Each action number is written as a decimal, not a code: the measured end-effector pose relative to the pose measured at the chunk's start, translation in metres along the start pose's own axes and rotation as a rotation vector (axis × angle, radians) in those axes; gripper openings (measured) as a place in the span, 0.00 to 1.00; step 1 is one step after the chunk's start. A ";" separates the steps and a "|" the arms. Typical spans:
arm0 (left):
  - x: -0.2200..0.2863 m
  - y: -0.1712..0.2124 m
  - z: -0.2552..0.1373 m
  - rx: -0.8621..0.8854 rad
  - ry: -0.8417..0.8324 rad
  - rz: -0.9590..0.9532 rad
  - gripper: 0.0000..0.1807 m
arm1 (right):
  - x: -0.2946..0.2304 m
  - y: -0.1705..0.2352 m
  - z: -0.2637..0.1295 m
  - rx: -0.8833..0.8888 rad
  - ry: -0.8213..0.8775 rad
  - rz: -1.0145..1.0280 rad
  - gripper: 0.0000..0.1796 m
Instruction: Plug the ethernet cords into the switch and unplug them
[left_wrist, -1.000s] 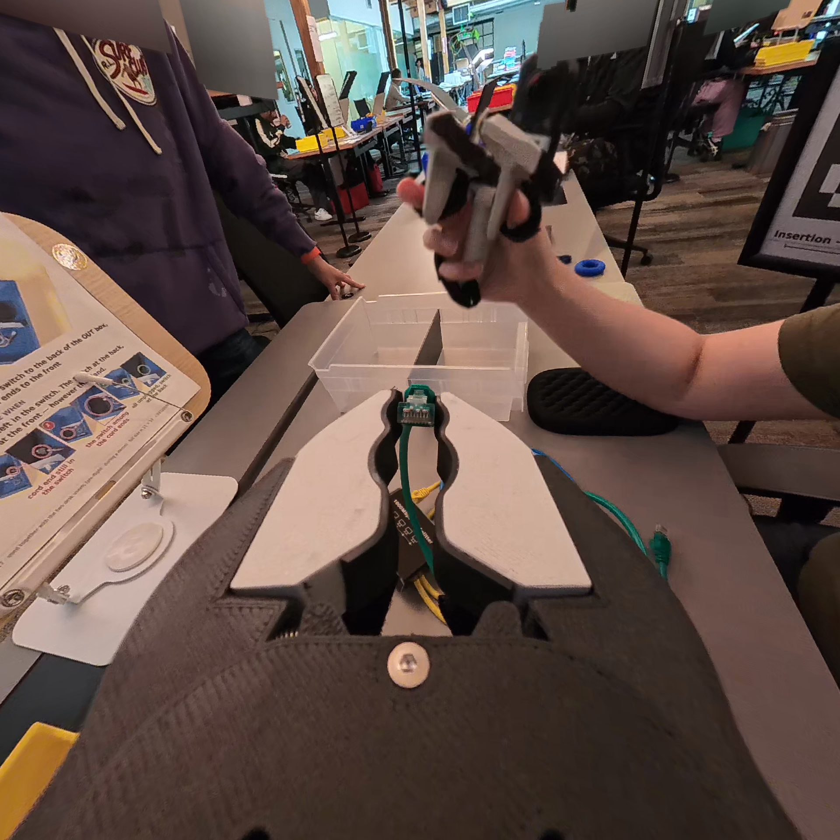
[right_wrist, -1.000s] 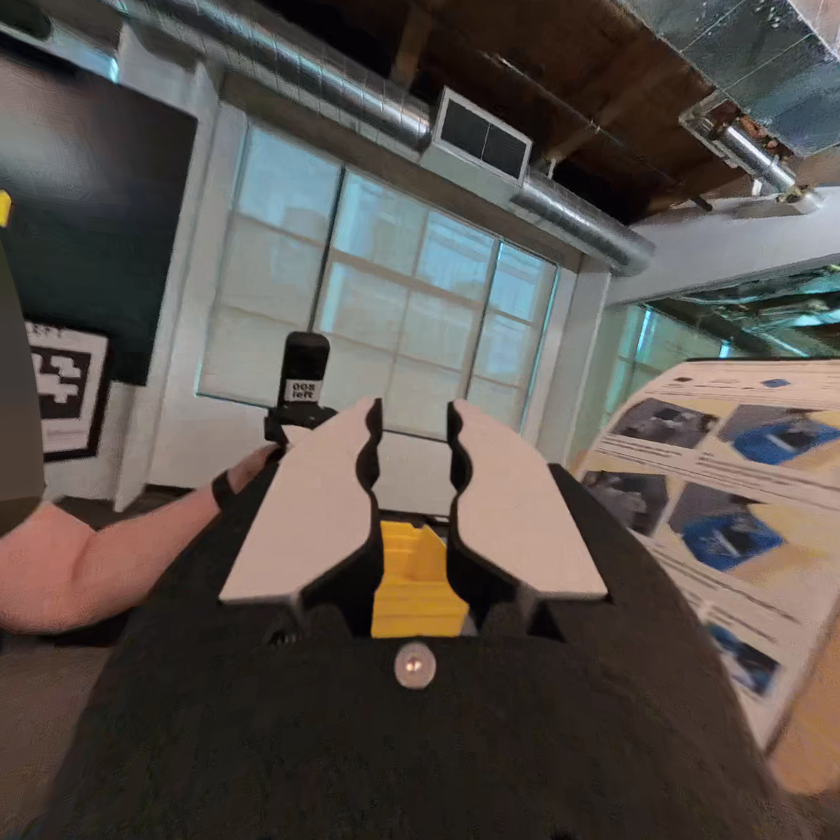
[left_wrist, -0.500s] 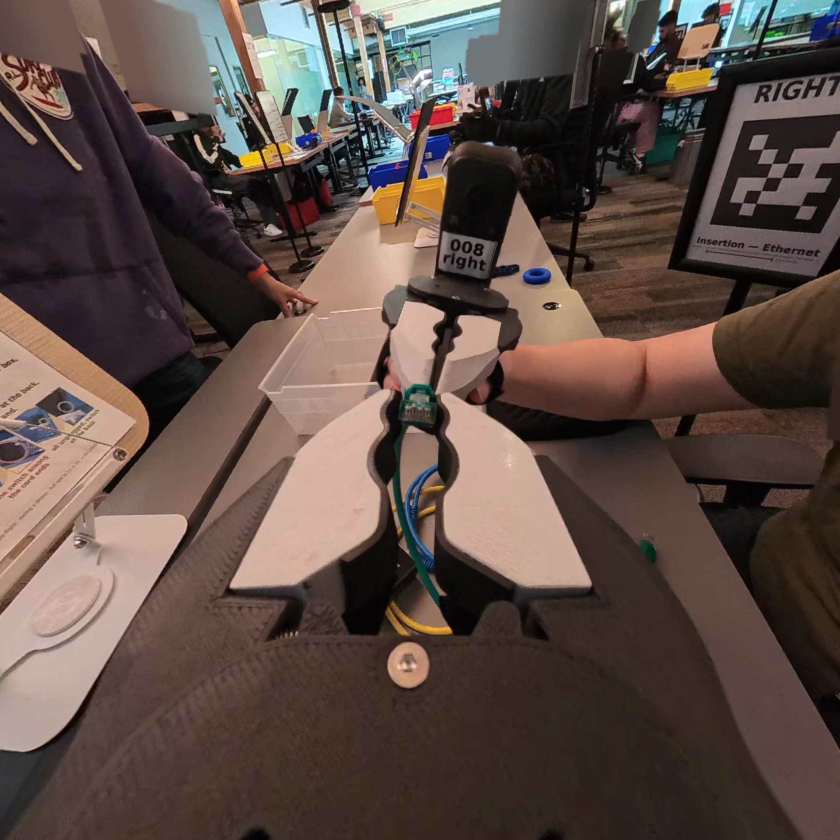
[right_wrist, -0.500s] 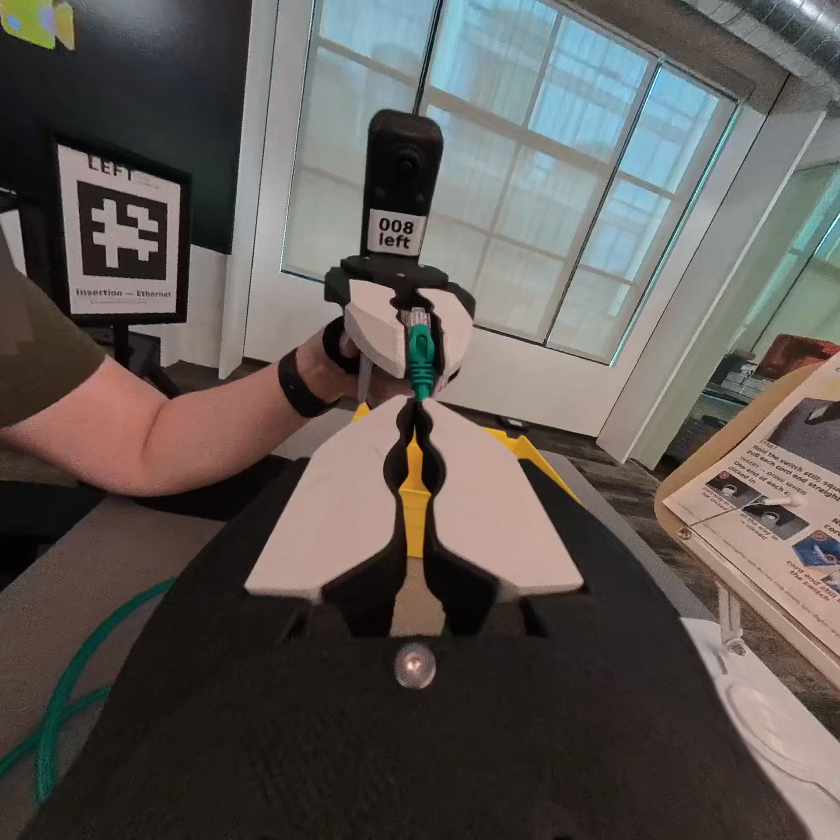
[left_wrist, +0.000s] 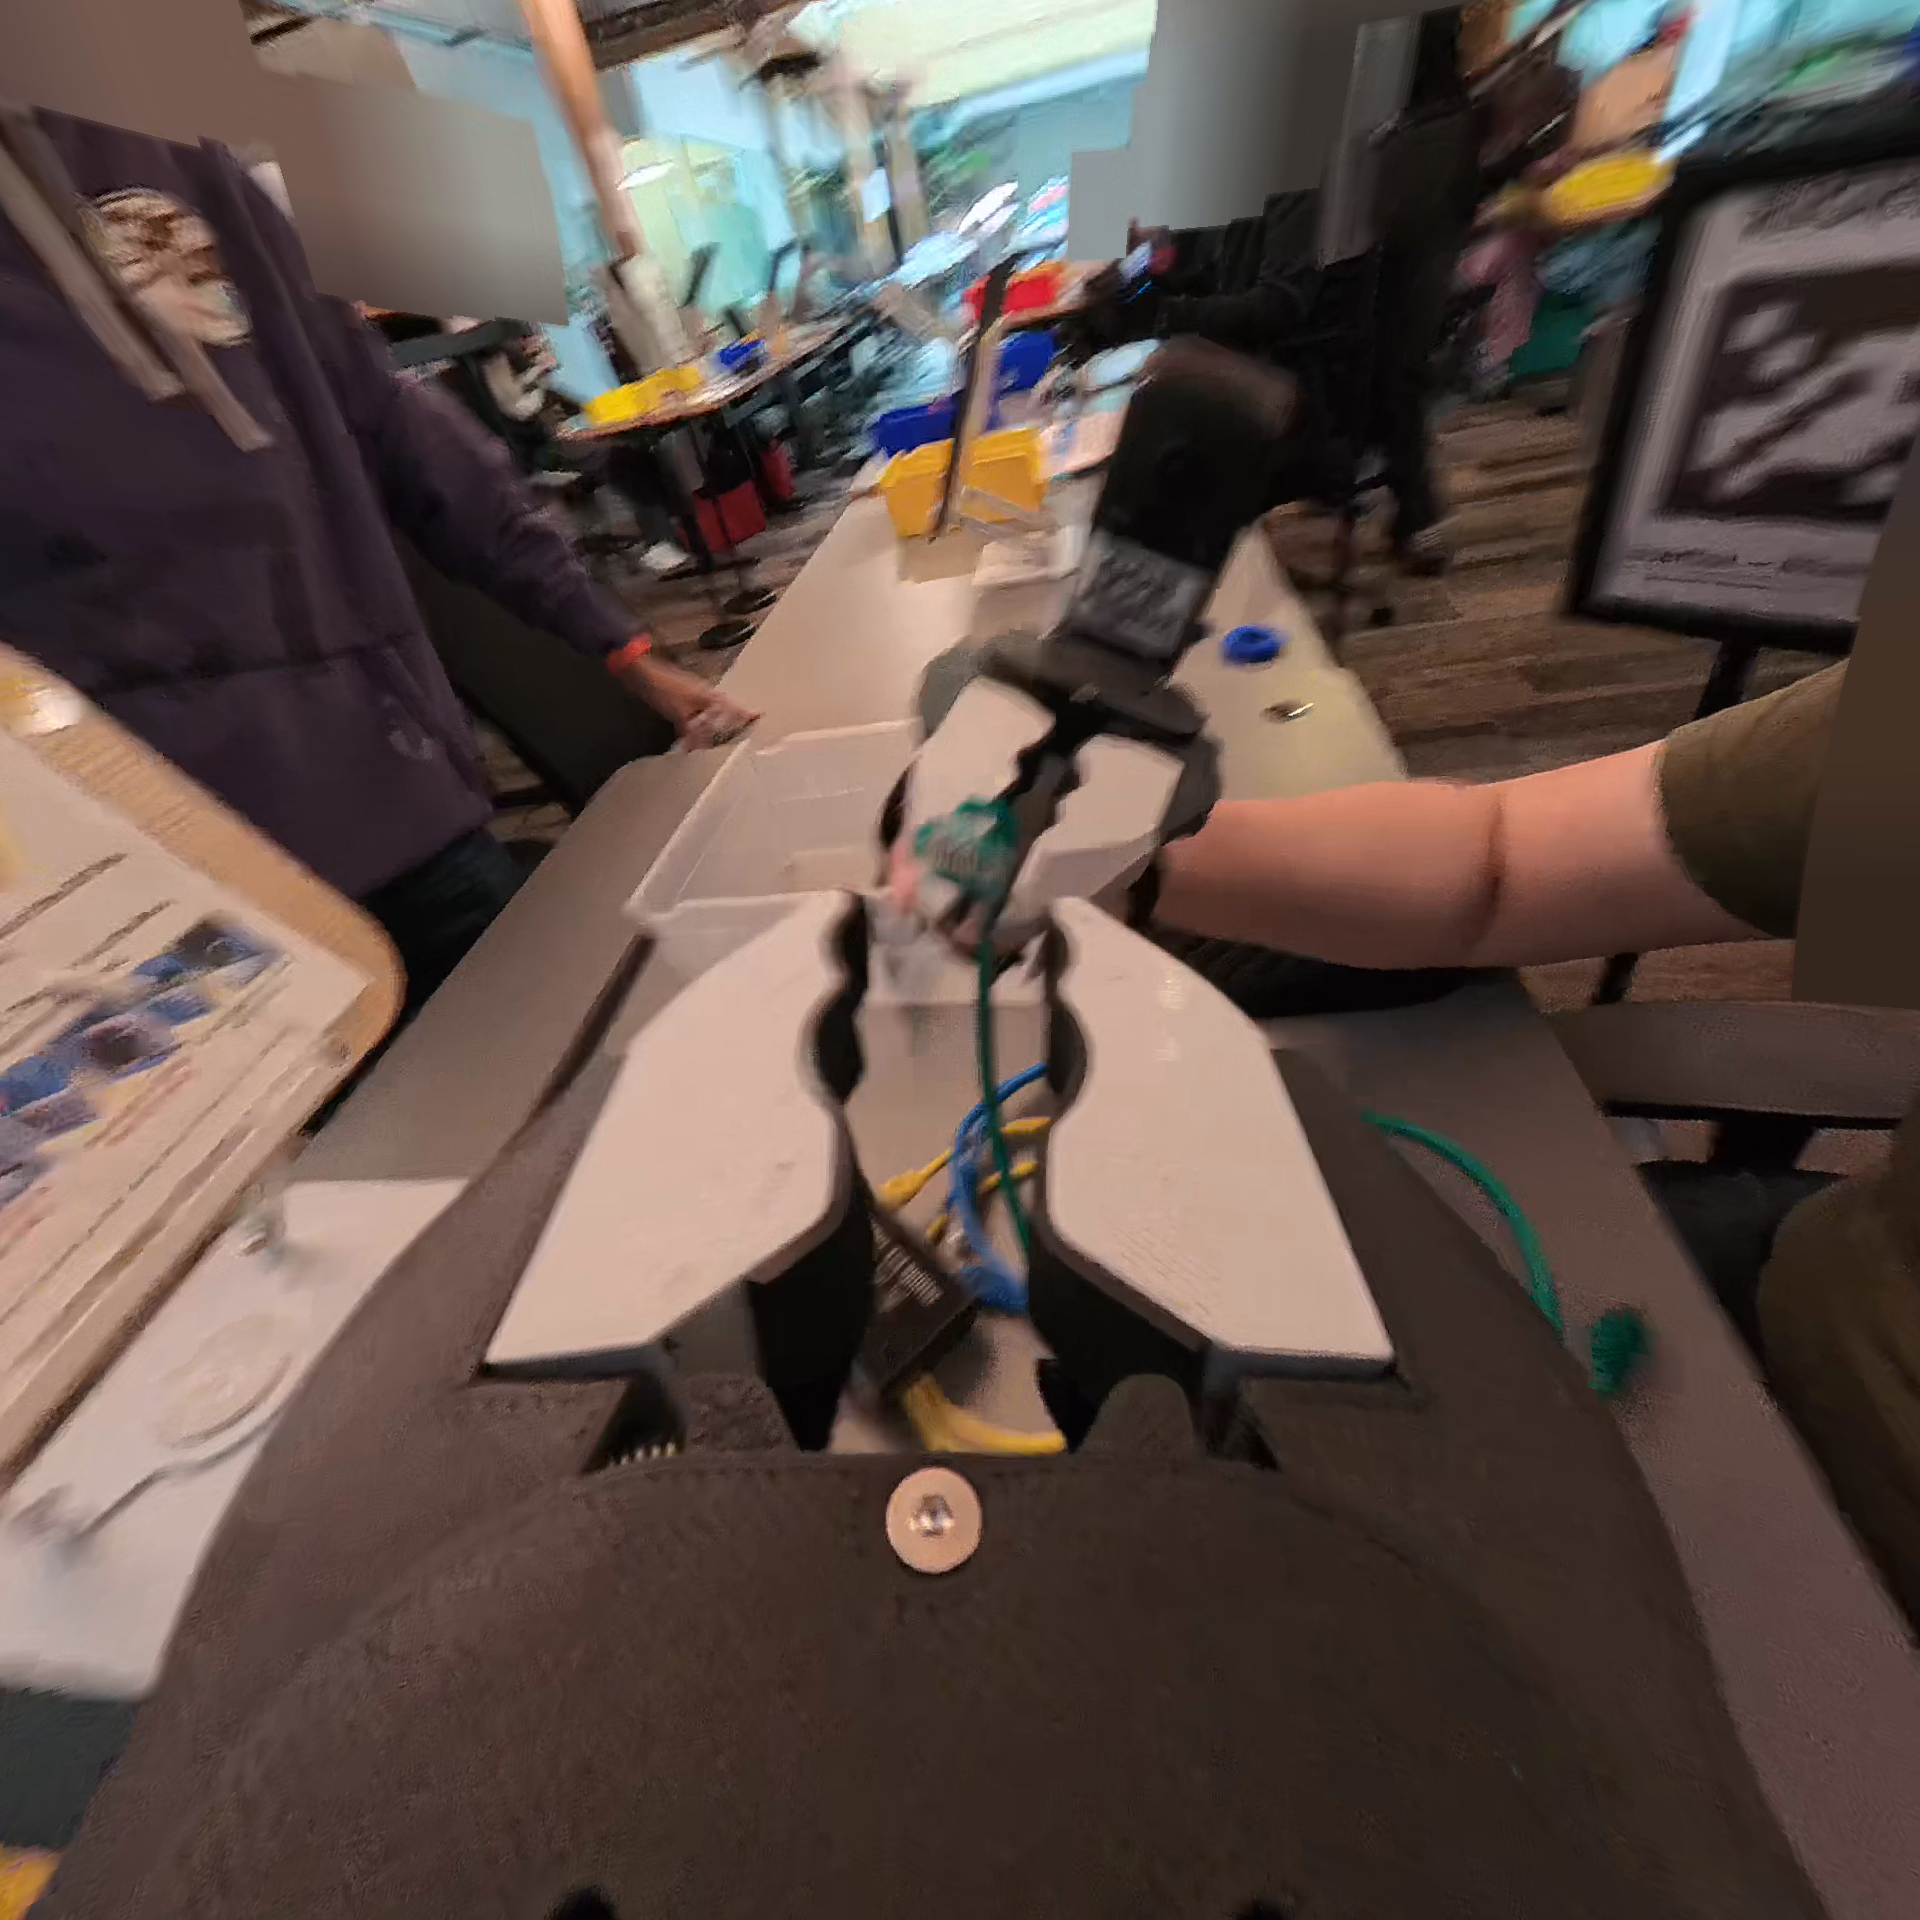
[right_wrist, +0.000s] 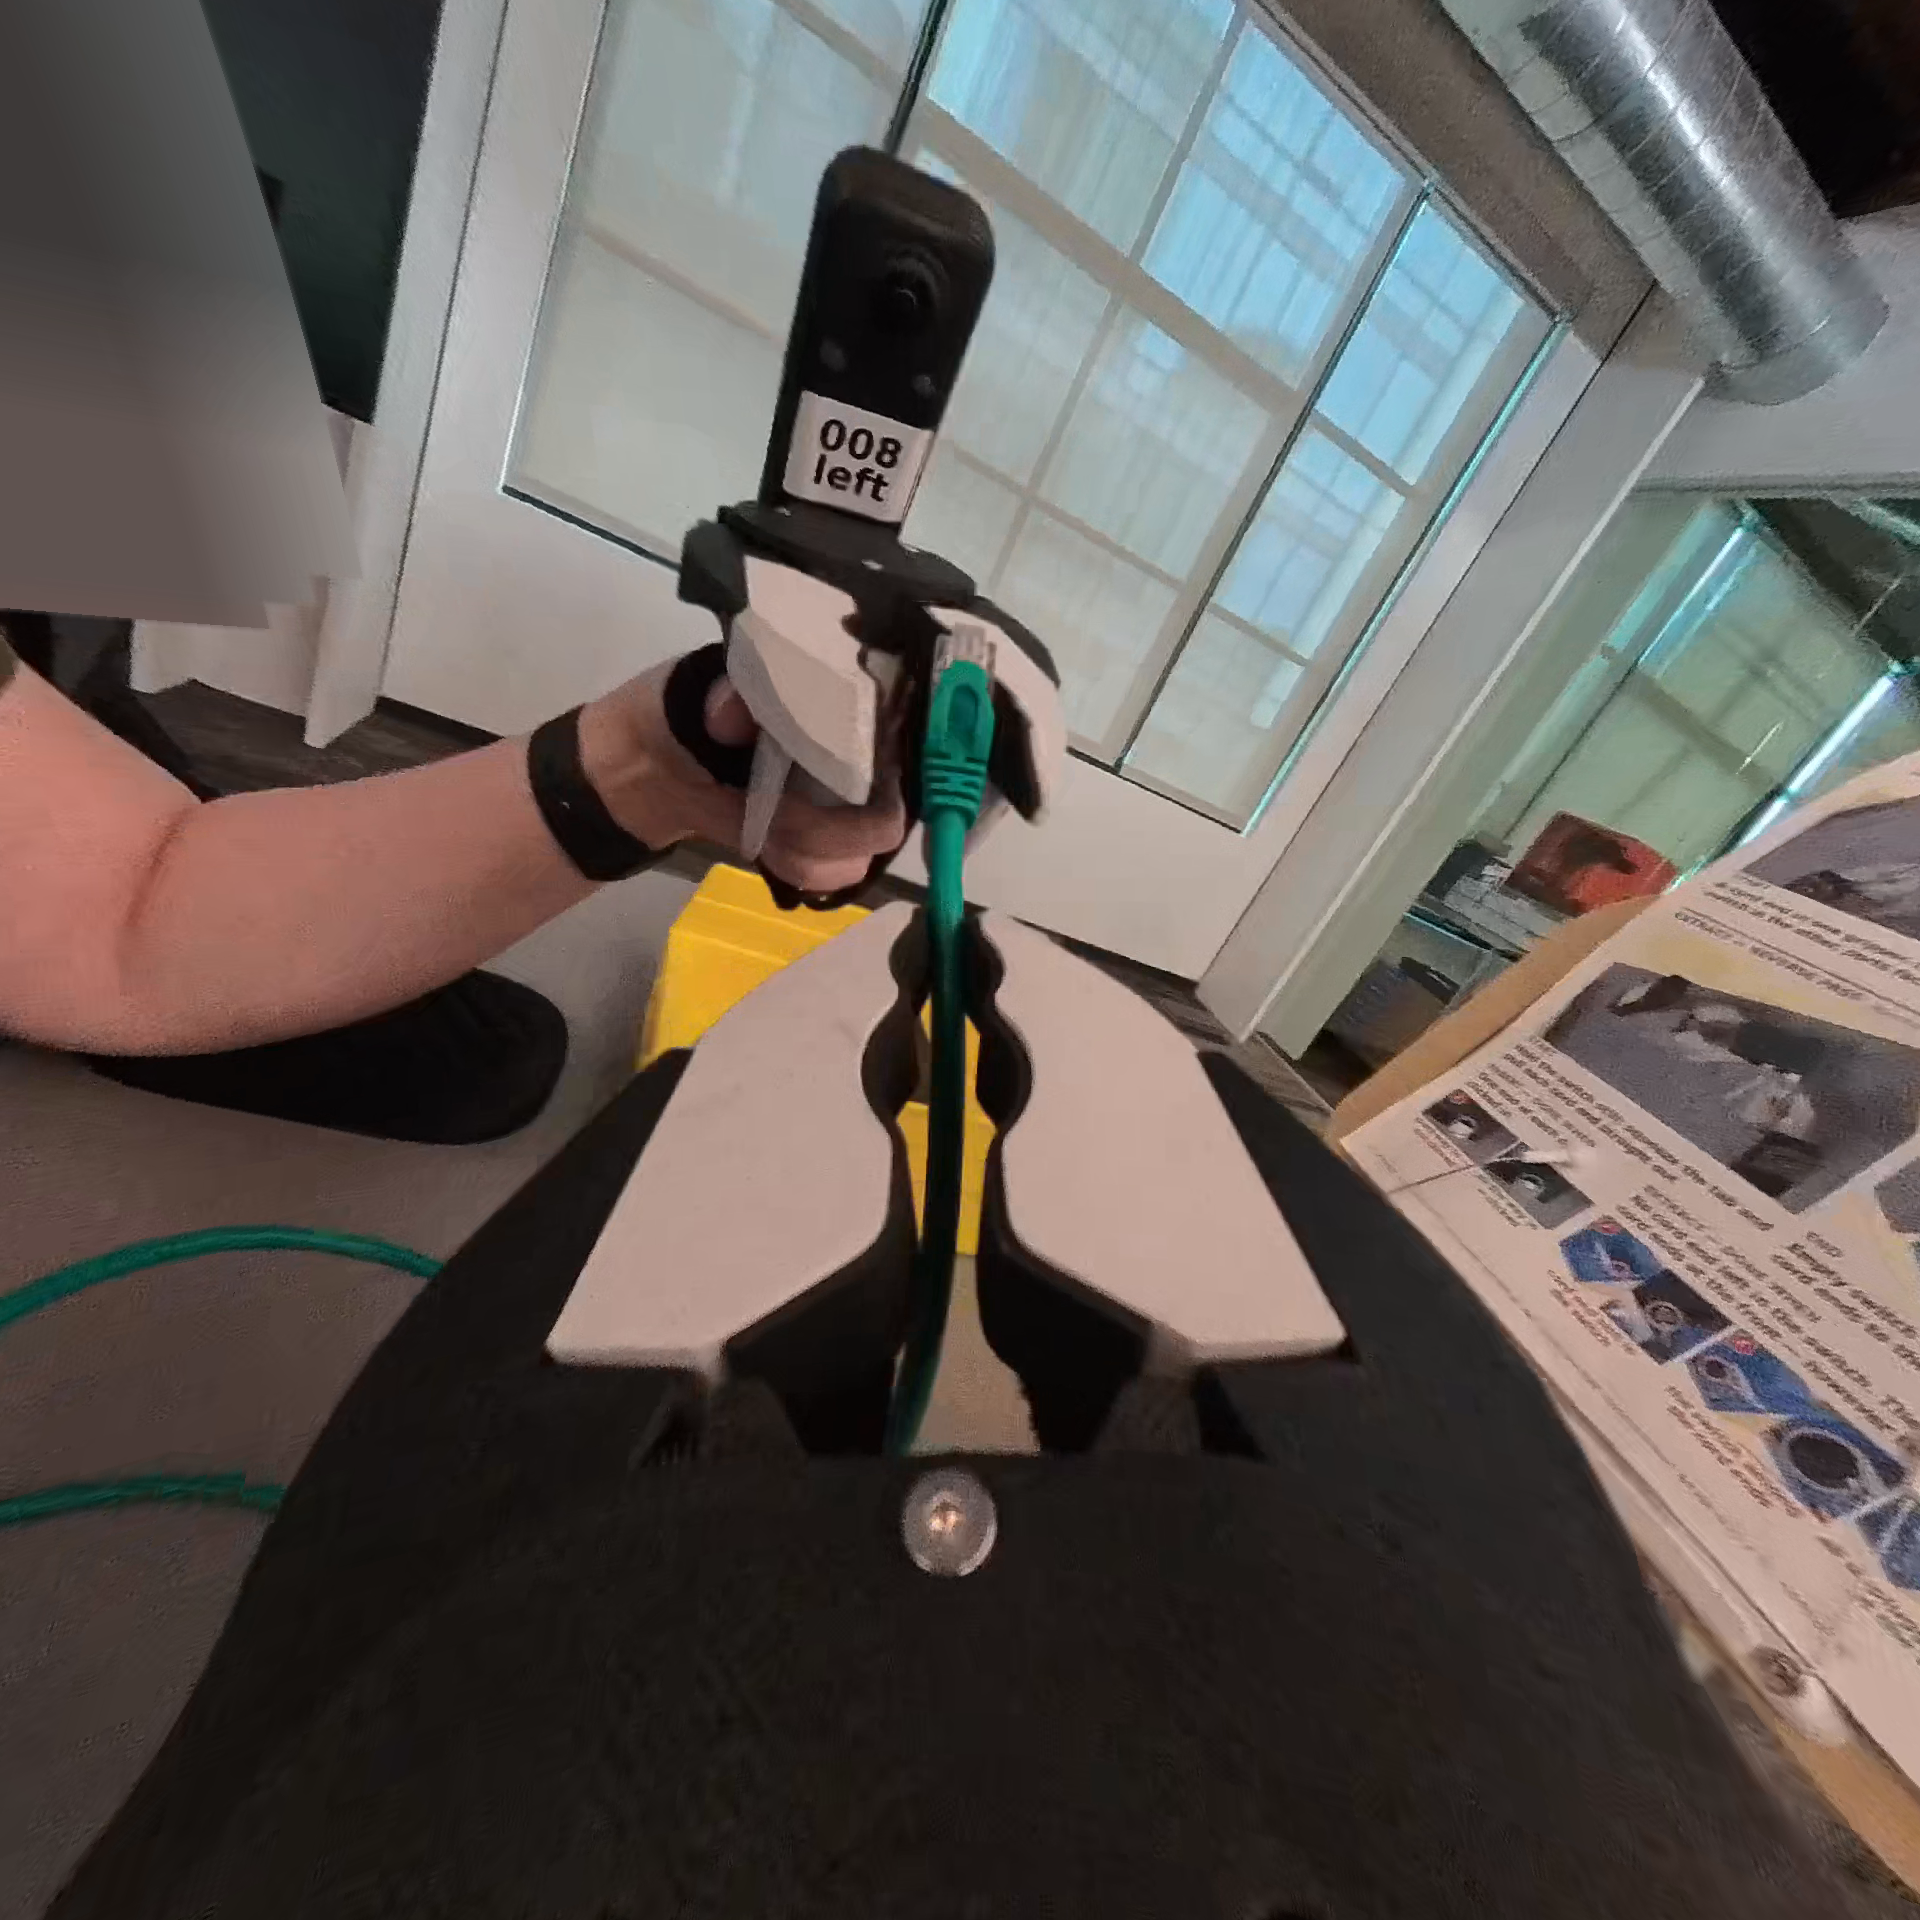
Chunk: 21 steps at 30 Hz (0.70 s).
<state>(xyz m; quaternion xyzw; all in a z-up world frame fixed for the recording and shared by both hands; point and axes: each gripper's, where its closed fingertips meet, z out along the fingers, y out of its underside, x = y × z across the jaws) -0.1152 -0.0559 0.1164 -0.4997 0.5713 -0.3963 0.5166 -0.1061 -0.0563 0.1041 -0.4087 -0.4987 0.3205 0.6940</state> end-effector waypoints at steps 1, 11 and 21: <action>-0.001 0.001 -0.003 -0.011 -0.010 0.019 0.18 | -0.001 0.000 -0.001 -0.023 -0.008 -0.021 0.03; 0.006 0.013 0.001 -0.124 -0.038 0.169 0.08 | -0.003 0.023 -0.003 -0.255 -0.059 -0.107 0.04; 0.075 -0.045 0.011 0.121 0.203 0.158 0.07 | 0.040 -0.045 -0.052 0.206 0.018 0.079 0.08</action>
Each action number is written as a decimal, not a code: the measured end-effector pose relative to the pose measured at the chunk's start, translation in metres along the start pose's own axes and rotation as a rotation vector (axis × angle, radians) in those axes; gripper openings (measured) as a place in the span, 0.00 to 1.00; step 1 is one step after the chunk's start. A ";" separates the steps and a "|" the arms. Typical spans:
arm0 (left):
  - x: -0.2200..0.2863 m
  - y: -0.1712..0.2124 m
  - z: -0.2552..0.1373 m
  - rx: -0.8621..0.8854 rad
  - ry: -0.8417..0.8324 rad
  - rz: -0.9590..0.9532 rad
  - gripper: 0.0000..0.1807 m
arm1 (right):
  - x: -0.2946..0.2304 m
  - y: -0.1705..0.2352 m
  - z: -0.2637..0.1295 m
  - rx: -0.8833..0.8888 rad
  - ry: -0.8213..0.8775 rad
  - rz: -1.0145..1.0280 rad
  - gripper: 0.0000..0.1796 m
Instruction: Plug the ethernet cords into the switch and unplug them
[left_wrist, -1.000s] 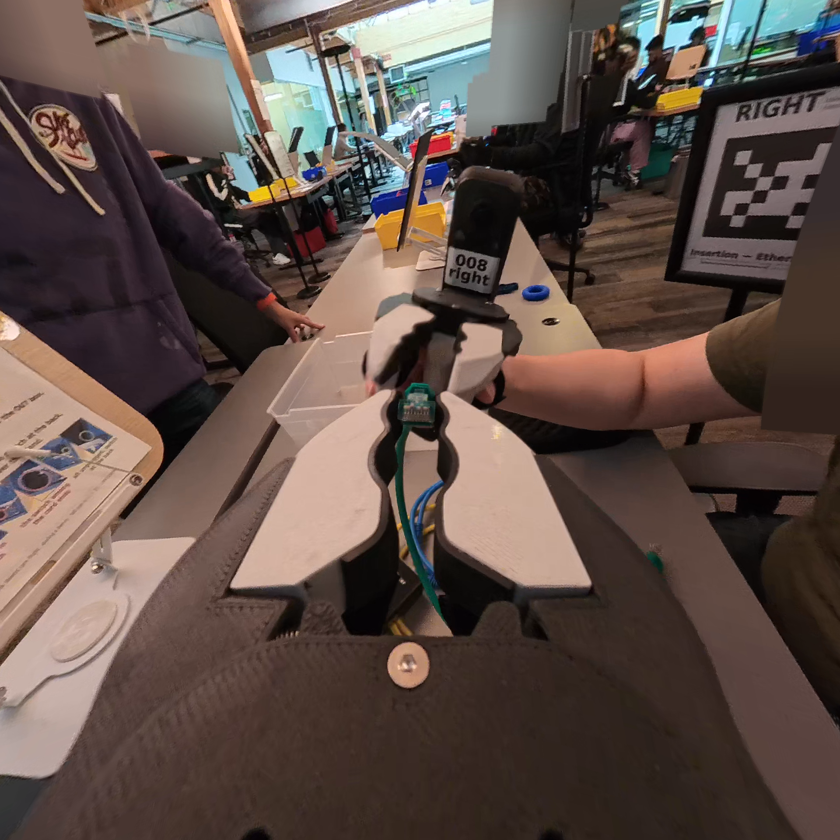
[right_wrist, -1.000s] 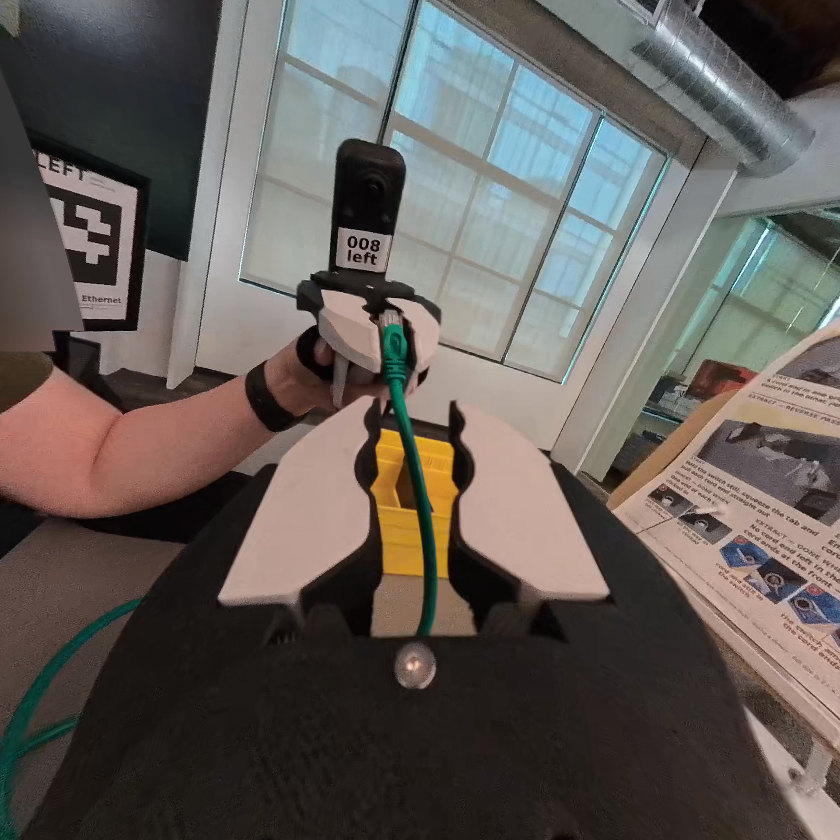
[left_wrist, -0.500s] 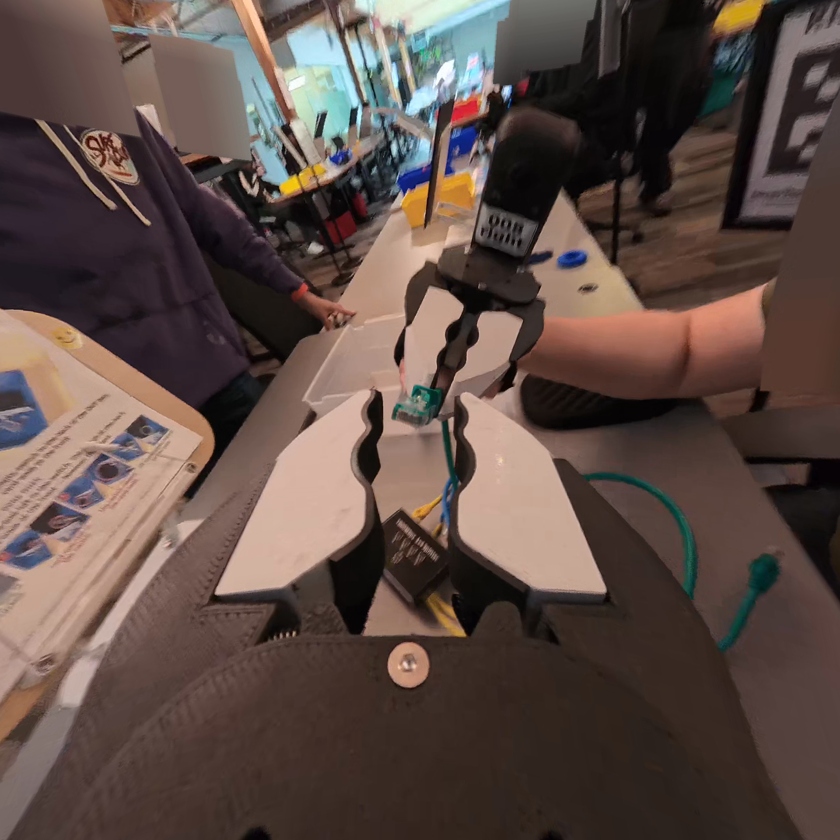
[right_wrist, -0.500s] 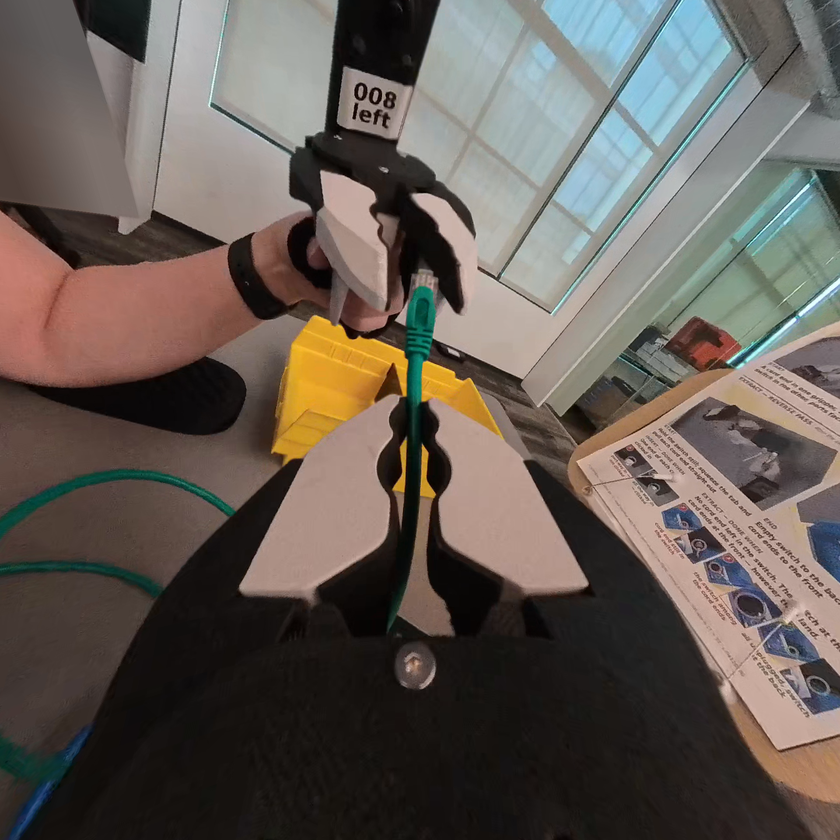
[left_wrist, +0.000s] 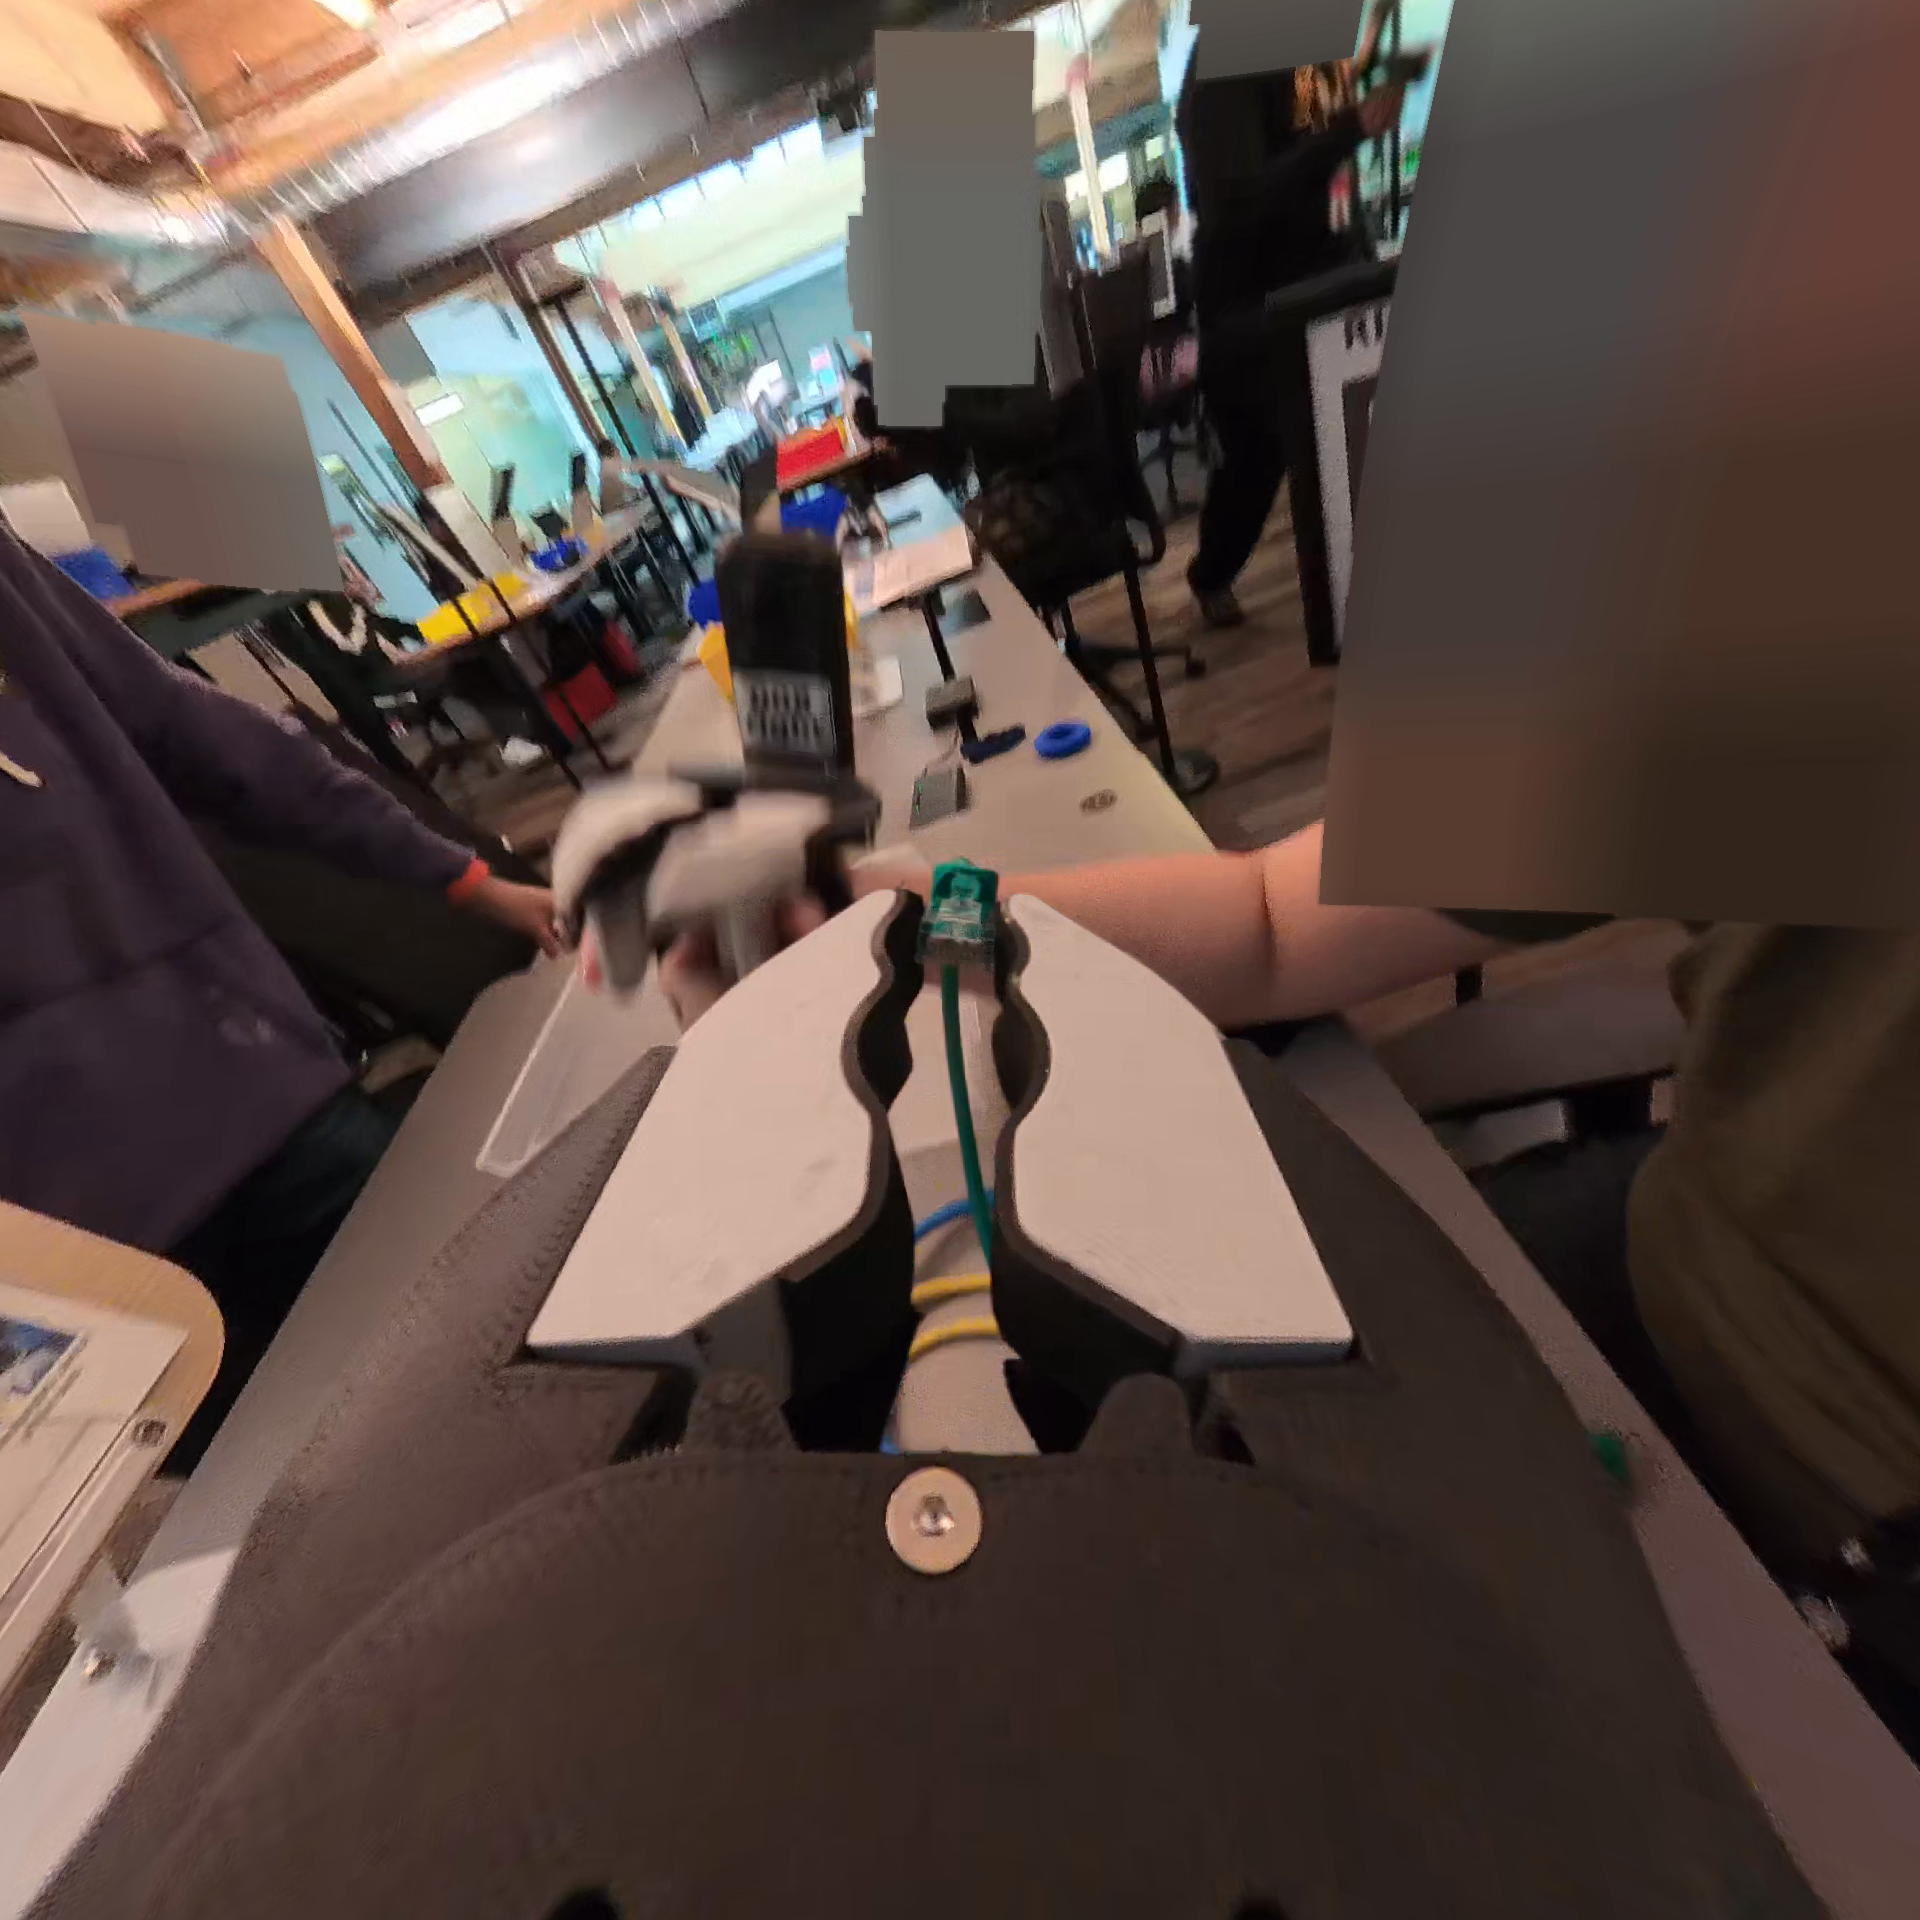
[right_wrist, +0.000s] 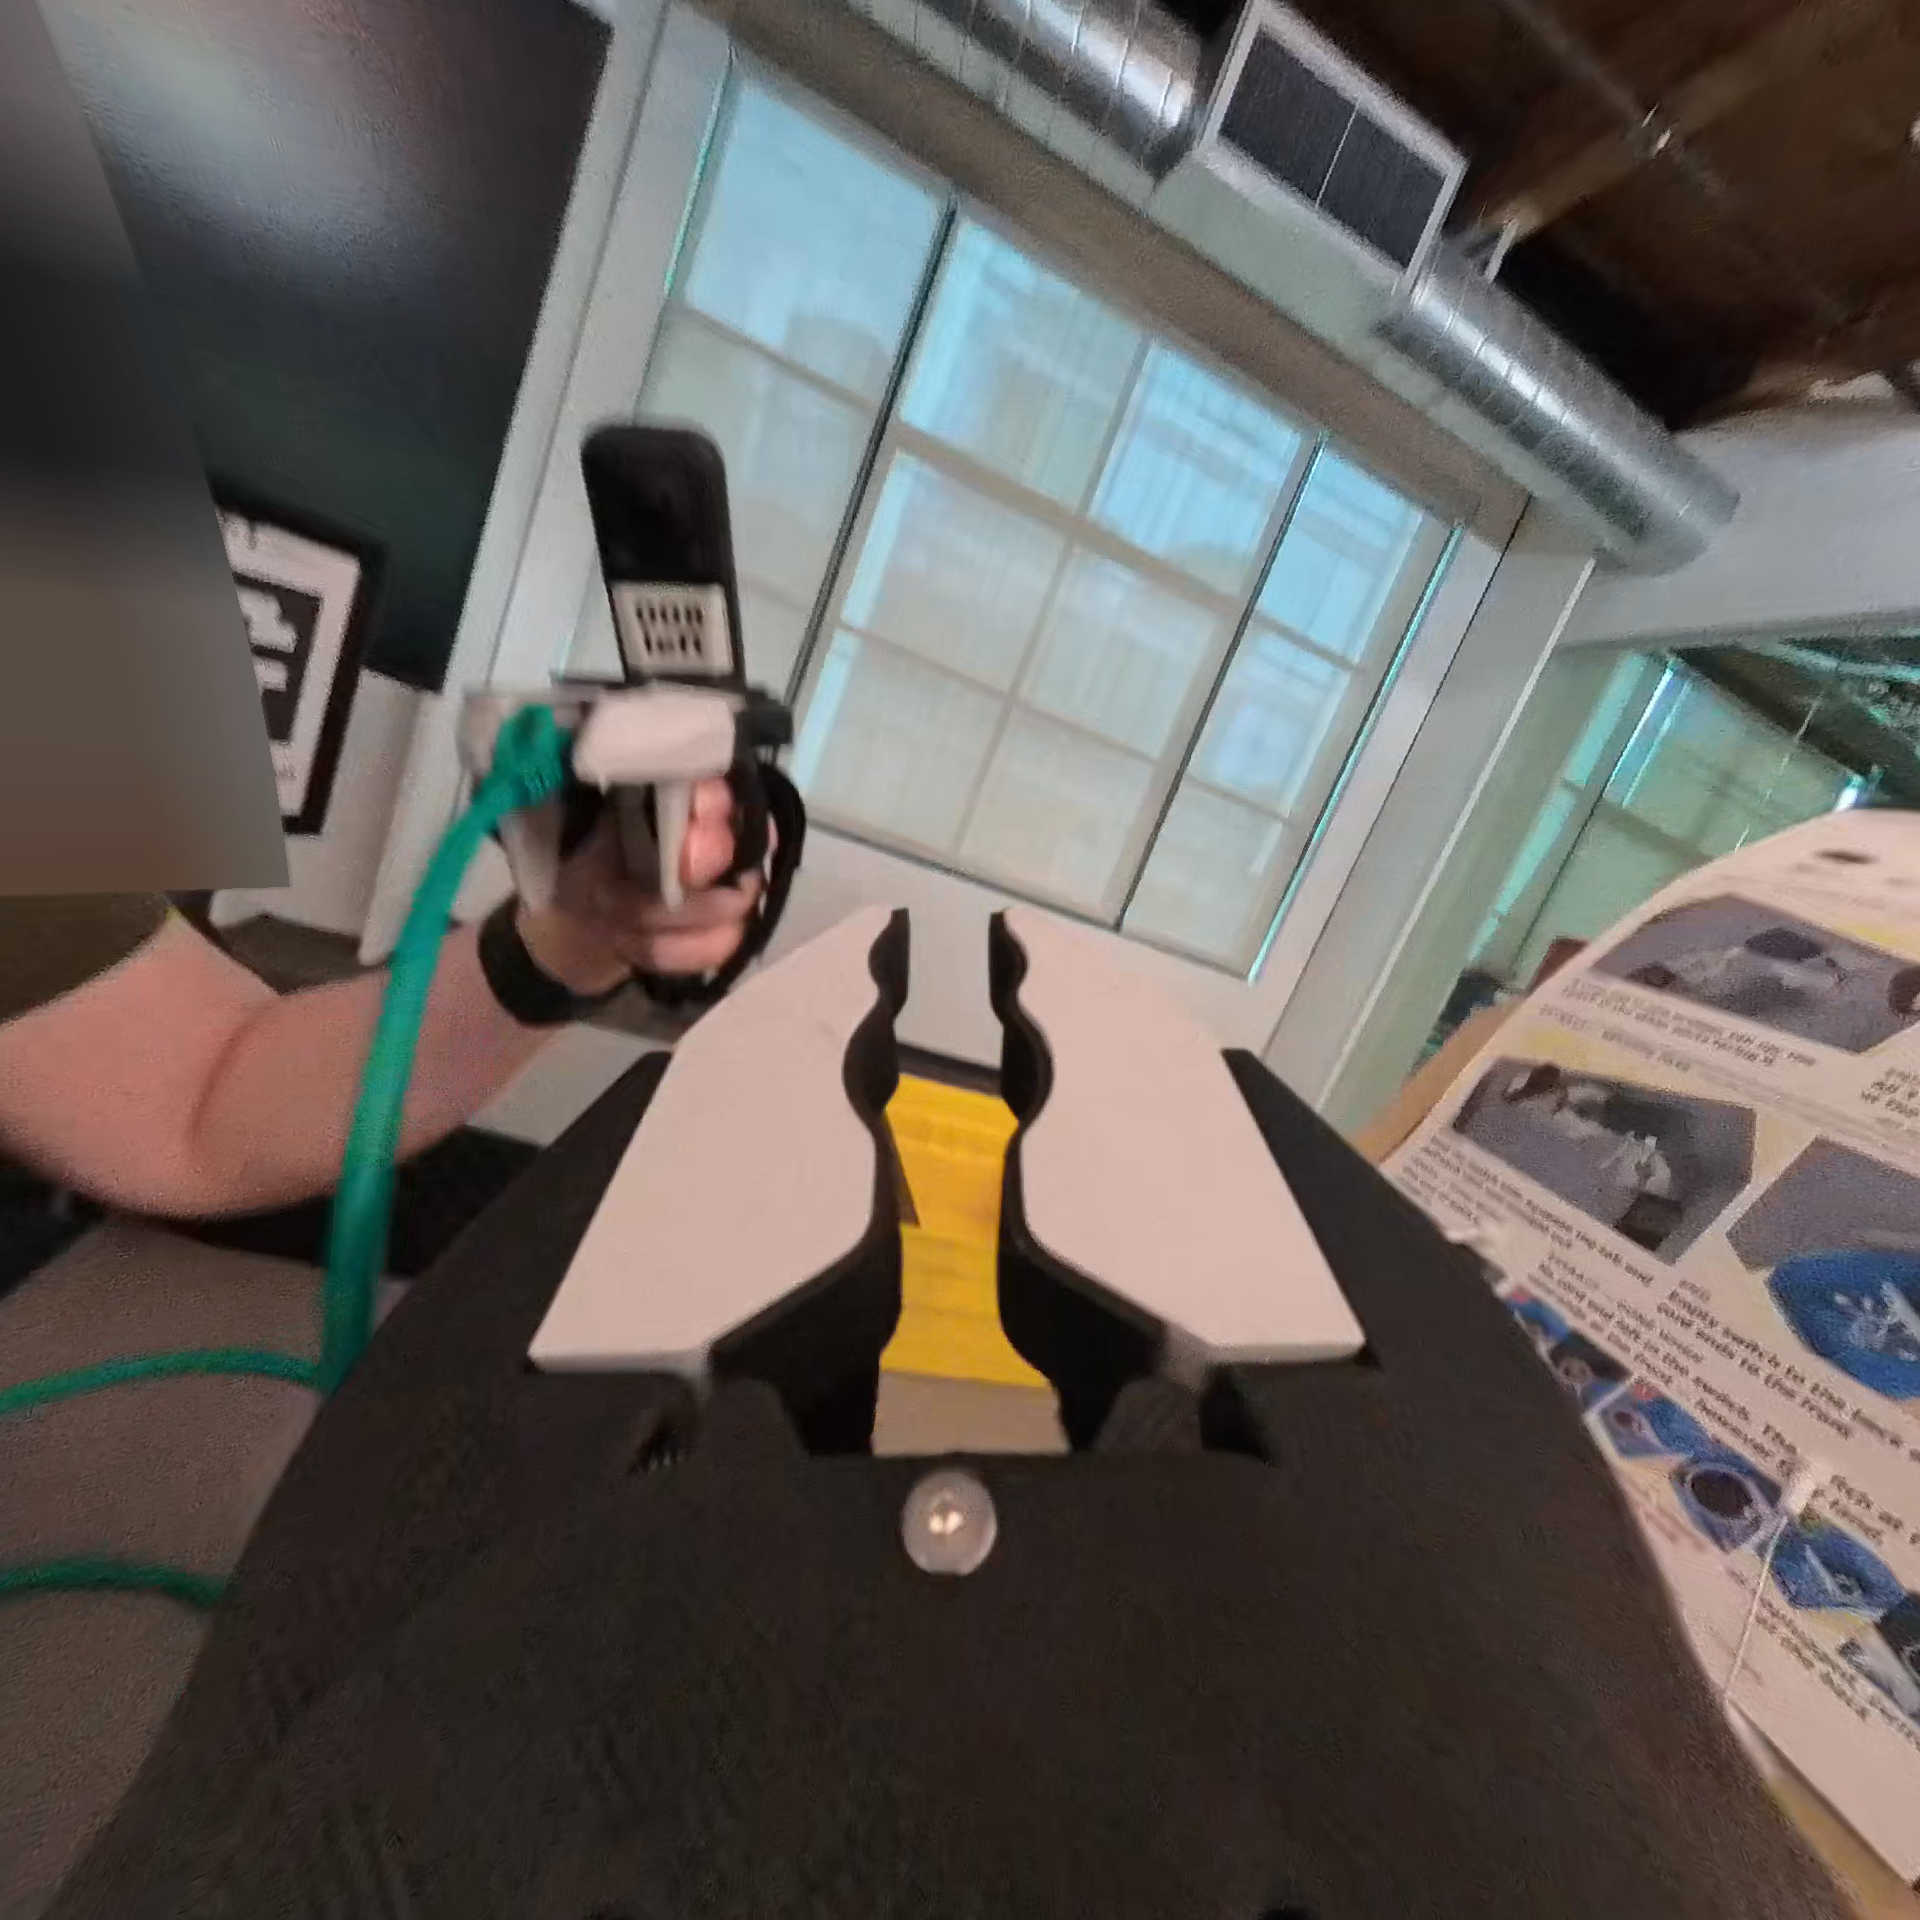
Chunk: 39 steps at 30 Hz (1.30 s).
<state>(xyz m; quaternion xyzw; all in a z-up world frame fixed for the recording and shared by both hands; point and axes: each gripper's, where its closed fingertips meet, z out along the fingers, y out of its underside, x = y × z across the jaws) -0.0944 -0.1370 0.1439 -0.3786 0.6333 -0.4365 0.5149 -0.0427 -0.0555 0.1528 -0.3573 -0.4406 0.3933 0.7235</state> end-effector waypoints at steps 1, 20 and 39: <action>0.000 -0.005 0.002 0.032 -0.006 0.000 0.07 | -0.007 0.024 0.010 -0.080 -0.026 -0.021 0.13; -0.051 0.031 -0.008 0.035 -0.124 -0.162 0.07 | -0.041 0.018 0.041 0.002 -0.063 0.040 0.06; -0.088 0.163 -0.008 -0.455 -0.629 -0.430 0.37 | 0.012 -0.019 -0.023 -0.115 0.072 -0.128 0.06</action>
